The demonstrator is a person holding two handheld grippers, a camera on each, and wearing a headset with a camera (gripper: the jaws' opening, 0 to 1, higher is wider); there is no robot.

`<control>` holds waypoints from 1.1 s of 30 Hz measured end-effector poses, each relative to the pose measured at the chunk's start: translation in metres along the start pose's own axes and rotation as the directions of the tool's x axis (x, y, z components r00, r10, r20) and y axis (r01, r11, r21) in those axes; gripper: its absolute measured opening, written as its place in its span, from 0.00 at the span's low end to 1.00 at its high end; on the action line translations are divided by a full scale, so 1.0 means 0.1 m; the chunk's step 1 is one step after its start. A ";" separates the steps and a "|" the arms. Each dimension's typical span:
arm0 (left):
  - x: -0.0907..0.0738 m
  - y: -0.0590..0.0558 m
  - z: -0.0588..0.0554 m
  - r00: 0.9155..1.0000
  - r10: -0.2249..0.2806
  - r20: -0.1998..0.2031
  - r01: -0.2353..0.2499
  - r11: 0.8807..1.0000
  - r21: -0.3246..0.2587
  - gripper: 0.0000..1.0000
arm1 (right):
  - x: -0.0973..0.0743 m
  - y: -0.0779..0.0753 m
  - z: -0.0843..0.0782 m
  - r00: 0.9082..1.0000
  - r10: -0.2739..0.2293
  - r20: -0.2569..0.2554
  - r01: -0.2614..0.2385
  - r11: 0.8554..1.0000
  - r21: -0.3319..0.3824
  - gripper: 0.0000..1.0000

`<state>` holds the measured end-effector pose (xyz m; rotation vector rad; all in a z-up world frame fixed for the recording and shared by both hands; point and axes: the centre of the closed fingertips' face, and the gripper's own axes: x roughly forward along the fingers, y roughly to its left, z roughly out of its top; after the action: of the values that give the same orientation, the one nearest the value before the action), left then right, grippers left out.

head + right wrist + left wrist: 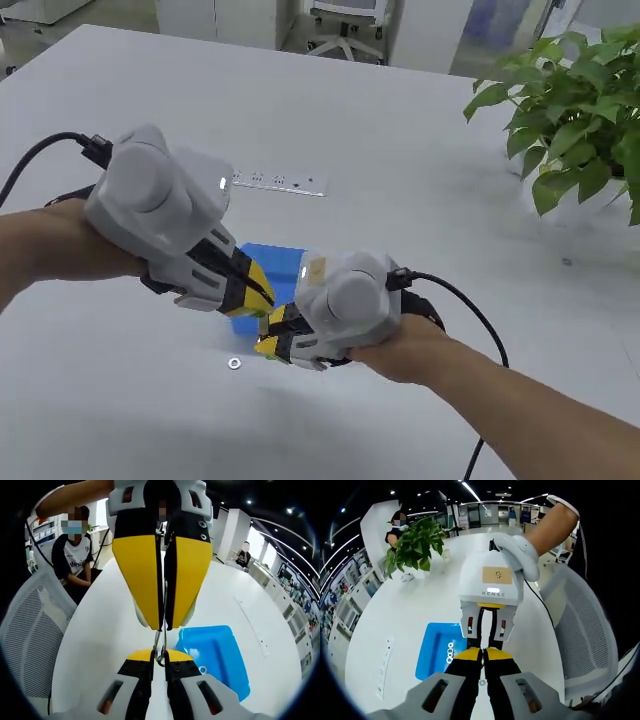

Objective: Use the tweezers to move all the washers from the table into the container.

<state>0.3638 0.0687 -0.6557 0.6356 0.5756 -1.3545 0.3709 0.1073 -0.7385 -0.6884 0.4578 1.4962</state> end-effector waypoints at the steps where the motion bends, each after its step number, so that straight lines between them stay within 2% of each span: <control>1: -0.01 0.01 0.01 1.000 0.001 0.000 -0.001 1.000 0.001 0.06 | -0.01 -0.01 0.01 1.000 -0.002 0.001 0.002 1.000 -0.001 0.10; 12: -0.13 0.17 0.15 1.000 0.018 0.000 -0.018 0.999 0.030 0.06 | -0.14 -0.20 0.15 0.999 -0.028 0.019 0.029 0.999 -0.017 0.10; 20: -0.15 0.33 0.18 0.999 0.033 0.003 -0.033 0.999 0.040 0.06 | -0.16 -0.38 0.17 0.999 -0.041 0.024 0.042 0.999 -0.029 0.10; 26: -0.13 0.45 0.14 0.999 0.042 0.002 -0.042 0.998 0.041 0.06 | -0.11 -0.50 0.15 0.999 -0.043 0.030 0.043 0.999 -0.023 0.10; 33: -0.07 0.58 0.03 0.999 0.044 -0.007 -0.044 0.999 0.032 0.06 | -0.01 -0.60 0.09 0.999 -0.035 0.032 0.036 0.999 -0.011 0.10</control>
<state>0.4200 0.0771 -0.6441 0.6757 0.5445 -1.3228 0.4294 0.1154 -0.7233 -0.6773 0.4114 1.4751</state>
